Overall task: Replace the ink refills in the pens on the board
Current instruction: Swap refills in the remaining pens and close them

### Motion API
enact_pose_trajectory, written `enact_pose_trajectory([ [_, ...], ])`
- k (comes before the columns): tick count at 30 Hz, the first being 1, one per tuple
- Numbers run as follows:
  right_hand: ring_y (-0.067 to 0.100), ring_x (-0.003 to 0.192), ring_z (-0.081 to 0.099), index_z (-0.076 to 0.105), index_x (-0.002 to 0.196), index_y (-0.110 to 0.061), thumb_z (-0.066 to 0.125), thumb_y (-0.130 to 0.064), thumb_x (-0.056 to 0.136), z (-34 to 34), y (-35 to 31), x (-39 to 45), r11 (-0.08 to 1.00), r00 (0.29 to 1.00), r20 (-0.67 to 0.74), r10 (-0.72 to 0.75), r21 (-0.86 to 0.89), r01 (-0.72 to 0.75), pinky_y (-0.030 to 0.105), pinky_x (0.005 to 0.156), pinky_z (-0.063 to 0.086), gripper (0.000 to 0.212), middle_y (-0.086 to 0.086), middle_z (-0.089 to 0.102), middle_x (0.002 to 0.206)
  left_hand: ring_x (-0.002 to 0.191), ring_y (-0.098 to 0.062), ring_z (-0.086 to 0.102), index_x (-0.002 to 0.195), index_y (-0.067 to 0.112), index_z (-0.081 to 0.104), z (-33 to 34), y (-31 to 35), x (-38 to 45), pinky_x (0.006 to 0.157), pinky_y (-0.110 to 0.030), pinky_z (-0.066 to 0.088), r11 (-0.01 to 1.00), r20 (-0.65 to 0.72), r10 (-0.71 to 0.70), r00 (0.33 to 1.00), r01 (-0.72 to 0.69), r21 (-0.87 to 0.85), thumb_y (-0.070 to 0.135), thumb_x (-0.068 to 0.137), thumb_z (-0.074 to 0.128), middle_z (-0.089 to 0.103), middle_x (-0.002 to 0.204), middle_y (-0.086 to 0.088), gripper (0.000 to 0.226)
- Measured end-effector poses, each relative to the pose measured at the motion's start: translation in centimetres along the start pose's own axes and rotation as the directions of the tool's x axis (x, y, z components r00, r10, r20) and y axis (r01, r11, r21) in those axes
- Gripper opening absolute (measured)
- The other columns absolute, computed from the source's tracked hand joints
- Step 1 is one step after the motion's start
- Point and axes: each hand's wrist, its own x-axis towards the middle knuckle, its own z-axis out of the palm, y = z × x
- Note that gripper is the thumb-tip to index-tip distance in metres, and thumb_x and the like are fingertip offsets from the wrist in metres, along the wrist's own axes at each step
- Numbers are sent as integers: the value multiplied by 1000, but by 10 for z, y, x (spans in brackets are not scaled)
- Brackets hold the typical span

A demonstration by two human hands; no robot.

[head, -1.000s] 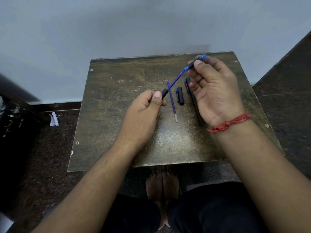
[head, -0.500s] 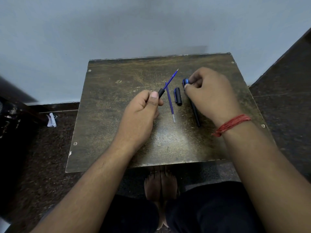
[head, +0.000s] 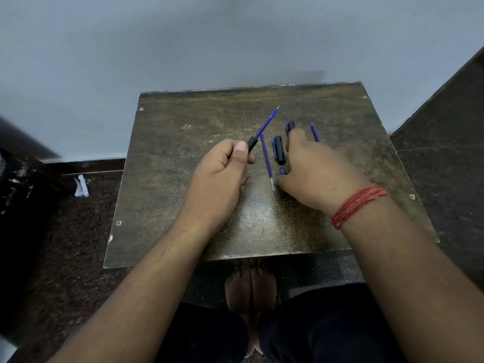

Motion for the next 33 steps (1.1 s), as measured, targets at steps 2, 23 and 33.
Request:
enact_pose_trajectory([
  [2,34,89,61,38,123,-10,68,-32,89,-1,1,1,1000,1000,-18,-2,28,2,35,69,44,50,13,64,102,49,-6,36,89,22,64,0,0,0,53,-30,29,1000,1,1,1000,-1,-2,51,100,44,46,56,11,36],
  [23,10,53,45,65,76,-14,67,-25,94,14,-10,13,325,999,-36,6,945,32,12,42,33,21,5,68,75,48,-6,36,85,23,61,1,1,1,53,-30,29,1000,6,7,1000,-7,-6,49,98,46,46,55,12,33],
  [33,11,53,47,66,77,-14,67,-19,94,9,-1,19,183,991,-68,119,982,46,18,39,32,18,5,64,73,48,-8,35,87,24,63,2,-3,2,55,-31,27,1000,15,-8,1000,8,5,53,97,46,47,54,12,35],
])
